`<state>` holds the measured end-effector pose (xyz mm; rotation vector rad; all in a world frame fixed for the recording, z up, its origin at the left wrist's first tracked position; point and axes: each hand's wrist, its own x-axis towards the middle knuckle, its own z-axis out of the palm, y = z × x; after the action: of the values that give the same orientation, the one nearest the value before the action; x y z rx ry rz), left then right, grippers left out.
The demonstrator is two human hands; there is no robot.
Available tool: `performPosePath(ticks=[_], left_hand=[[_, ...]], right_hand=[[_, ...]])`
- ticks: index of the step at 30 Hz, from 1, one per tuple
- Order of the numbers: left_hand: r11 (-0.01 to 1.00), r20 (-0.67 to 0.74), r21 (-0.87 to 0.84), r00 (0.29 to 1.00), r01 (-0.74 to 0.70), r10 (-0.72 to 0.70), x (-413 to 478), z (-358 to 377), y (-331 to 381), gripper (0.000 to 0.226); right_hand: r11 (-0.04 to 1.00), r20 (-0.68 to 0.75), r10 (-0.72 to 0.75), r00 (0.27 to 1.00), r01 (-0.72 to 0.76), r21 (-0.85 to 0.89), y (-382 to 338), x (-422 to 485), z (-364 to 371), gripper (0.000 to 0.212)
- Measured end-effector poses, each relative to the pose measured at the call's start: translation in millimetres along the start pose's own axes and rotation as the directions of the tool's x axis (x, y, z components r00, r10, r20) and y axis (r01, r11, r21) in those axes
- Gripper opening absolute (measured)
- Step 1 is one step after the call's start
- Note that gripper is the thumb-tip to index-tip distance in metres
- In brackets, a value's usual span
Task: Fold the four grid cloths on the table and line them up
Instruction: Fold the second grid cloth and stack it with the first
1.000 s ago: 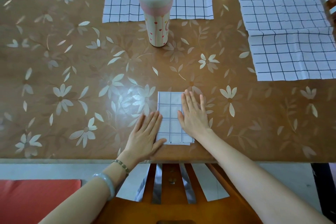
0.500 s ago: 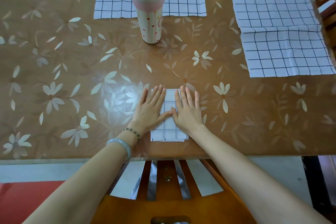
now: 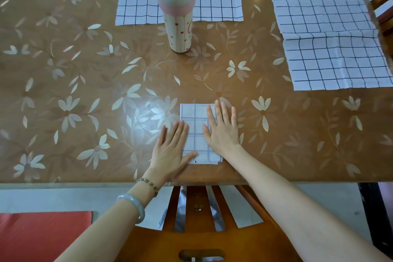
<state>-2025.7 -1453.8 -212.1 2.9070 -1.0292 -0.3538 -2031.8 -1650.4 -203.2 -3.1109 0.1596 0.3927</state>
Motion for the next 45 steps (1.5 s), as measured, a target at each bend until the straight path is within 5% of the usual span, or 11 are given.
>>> performPosePath(ticks=[6, 12, 19, 24, 28, 31, 36, 41, 45], left_hand=[[0.980, -0.030, -0.052, 0.980, 0.194, -0.196, -9, -15, -5, 0.090], [0.882, -0.134, -0.265, 0.891, 0.391, -0.435, 17, -39, 18, 0.068], [0.709, -0.008, -0.497, 0.814, 0.501, -0.581, 43, -47, 45, 0.052], [0.467, 0.170, -0.668, 0.730, 0.579, -0.662, 49, -54, 46, 0.029], [0.477, 0.216, -0.699, 0.793, 0.533, -0.570, 46, -61, 43, 0.017], [0.382, 0.229, -0.822, 0.859, 0.423, -0.458, 41, -71, 38, 0.020], [0.289, 0.331, -0.879, 0.921, 0.380, -0.205, 29, -87, 12, 0.017], [0.285, 0.334, -0.900, 0.942, 0.330, -0.037, 15, -123, 2, 0.024], [0.271, 0.373, -0.895, 0.928, 0.355, 0.017, 7, -147, 0, 0.024]], right_hand=[[0.984, 0.067, 0.032, 0.997, -0.043, 0.171, 3, -1, -10, 0.067], [0.922, -0.213, 0.195, 0.957, -0.104, 0.374, 2, -31, -17, 0.043], [0.909, -0.208, 0.247, 0.947, -0.152, 0.388, -1, -42, -6, 0.040], [0.904, -0.213, 0.258, 0.942, -0.158, 0.398, 1, -42, -5, 0.040], [0.890, -0.139, 0.234, 0.962, -0.154, 0.429, 7, -40, -12, 0.043], [0.833, -0.031, 0.207, 0.978, -0.159, 0.530, 15, -31, -27, 0.057], [0.455, 0.150, 0.155, 0.976, -0.206, 0.866, 39, -11, -85, 0.076], [0.470, 0.389, -0.232, 0.891, -0.247, 0.847, 58, -5, -131, 0.042], [0.434, 0.386, -0.222, 0.896, -0.264, 0.862, 58, -6, -138, 0.021]])
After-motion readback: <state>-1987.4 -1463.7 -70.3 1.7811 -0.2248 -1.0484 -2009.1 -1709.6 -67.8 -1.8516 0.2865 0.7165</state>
